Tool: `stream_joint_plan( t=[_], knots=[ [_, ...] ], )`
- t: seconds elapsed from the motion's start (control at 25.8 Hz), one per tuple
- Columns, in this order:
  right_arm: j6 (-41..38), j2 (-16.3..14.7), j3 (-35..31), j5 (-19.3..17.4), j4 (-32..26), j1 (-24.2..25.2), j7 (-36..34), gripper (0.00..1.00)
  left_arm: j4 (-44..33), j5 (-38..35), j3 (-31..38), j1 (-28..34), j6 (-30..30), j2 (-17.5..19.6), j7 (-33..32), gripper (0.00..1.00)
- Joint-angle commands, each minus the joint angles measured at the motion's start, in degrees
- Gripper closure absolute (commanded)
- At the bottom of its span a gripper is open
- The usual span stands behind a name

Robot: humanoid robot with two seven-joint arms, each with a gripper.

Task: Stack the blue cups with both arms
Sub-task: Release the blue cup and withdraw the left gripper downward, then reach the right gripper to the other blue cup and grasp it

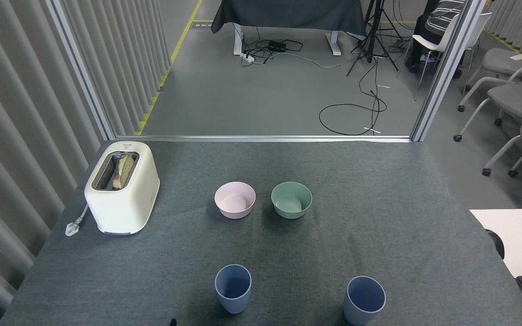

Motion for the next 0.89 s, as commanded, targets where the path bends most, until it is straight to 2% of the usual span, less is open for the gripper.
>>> stream_joint_plan(
  t=[0.0, 0.12, 0.19, 0.31, 0.54, 0.7, 0.85],
  knots=[
    [0.1, -0.4, -0.5, 0.1, 0.5, -0.3, 0.5, 0.00, -2.6, 0.6, 3.2, 4.3, 0.0, 2.4, 0.9, 0.00],
    [0.9, -1.4, -0.5, 0.3, 4.0, -4.3, 0.9, 0.00, -2.7, 3.1, 7.0, 5.6, 0.0, 2.9, 3.7, 0.00],
    [2.1, -3.7, -0.5, 0.9, 5.3, -6.9, 1.6, 0.00, -3.1, 5.7, 9.4, 5.6, 0.2, 2.9, 5.6, 0.00],
    [2.7, -5.4, -0.4, 1.2, 5.4, -8.8, 6.5, 0.00, -5.0, 8.4, 10.9, 5.9, 0.6, 3.3, 5.3, 0.00],
    [2.7, -4.9, 0.2, 1.8, 5.5, -10.1, 7.8, 0.00, -5.0, 8.6, 10.9, 7.9, 7.0, 4.1, 5.0, 0.00],
    [2.7, -4.4, 0.4, 1.9, 6.2, -10.5, 7.8, 0.00, -5.0, 8.5, 10.9, 8.6, 7.2, 4.5, 4.9, 0.00],
    [2.7, -4.1, 1.7, 1.8, 7.7, -13.1, 7.8, 0.00, -4.7, 8.5, 10.7, 8.9, 7.1, 4.7, 4.9, 0.00]
  ],
)
